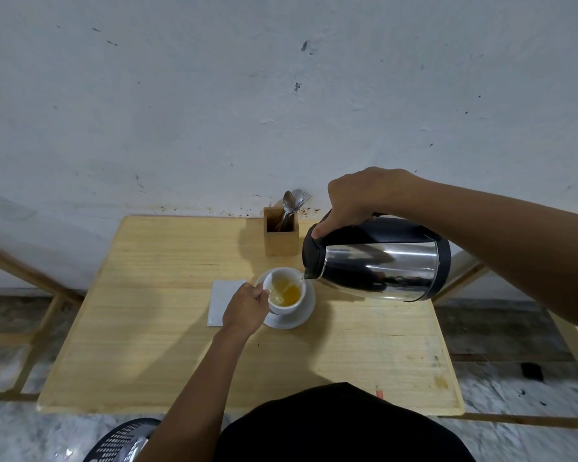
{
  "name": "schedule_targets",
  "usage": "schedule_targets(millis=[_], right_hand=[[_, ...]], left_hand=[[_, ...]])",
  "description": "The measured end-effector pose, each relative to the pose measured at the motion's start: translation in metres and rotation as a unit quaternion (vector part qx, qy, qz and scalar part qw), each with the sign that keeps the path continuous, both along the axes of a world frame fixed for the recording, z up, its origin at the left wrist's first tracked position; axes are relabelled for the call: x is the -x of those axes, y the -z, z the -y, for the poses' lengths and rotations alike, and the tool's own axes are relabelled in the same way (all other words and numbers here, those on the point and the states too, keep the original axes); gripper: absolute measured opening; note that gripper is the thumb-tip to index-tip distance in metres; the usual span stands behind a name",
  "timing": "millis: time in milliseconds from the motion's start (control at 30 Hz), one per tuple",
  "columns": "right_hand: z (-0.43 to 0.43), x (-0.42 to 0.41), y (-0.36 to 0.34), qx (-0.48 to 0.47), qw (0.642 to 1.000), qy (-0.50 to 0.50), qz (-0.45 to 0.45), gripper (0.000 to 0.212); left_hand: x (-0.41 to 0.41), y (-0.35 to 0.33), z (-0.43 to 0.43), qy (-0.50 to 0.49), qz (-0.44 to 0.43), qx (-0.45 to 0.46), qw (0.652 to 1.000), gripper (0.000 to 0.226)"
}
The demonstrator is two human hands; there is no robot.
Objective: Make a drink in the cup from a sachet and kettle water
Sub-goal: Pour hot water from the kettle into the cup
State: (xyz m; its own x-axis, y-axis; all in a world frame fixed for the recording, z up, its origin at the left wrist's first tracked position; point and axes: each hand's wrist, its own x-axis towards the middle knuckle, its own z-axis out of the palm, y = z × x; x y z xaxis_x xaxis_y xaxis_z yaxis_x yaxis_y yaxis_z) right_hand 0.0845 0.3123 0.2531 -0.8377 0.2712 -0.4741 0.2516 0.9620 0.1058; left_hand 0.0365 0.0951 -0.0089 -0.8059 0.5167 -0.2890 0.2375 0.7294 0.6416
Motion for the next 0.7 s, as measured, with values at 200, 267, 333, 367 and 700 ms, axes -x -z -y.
schedule_targets(millis=[200, 267, 333, 367, 700], right_hand=[[0.0012, 0.0018, 0.0001, 0.008, 1.000, 0.007, 0.008, 0.063], [0.0012, 0.0027, 0.0011, 0.010, 1.000, 0.007, 0.010, 0.064], [0.0006, 0.0037, 0.0023, 0.009, 1.000, 0.007, 0.015, 0.065], [0.0005, 0.0038, 0.0024, 0.007, 1.000, 0.007, 0.017, 0.065], [0.0007, 0.0034, 0.0004, 0.004, 1.000, 0.010, 0.017, 0.064]], left_hand=[[-0.0001, -0.0002, -0.0004, 0.003, 0.001, -0.004, 1.000, 0.036], [-0.0005, -0.0007, -0.0007, 0.001, 0.002, -0.004, 1.000, 0.036], [-0.0002, 0.0002, -0.0007, 0.000, 0.005, -0.003, 1.000, 0.037], [0.0002, 0.0011, -0.0005, 0.000, 0.006, -0.004, 1.000, 0.037], [0.0001, 0.0004, -0.0004, 0.007, -0.002, -0.004, 1.000, 0.035]])
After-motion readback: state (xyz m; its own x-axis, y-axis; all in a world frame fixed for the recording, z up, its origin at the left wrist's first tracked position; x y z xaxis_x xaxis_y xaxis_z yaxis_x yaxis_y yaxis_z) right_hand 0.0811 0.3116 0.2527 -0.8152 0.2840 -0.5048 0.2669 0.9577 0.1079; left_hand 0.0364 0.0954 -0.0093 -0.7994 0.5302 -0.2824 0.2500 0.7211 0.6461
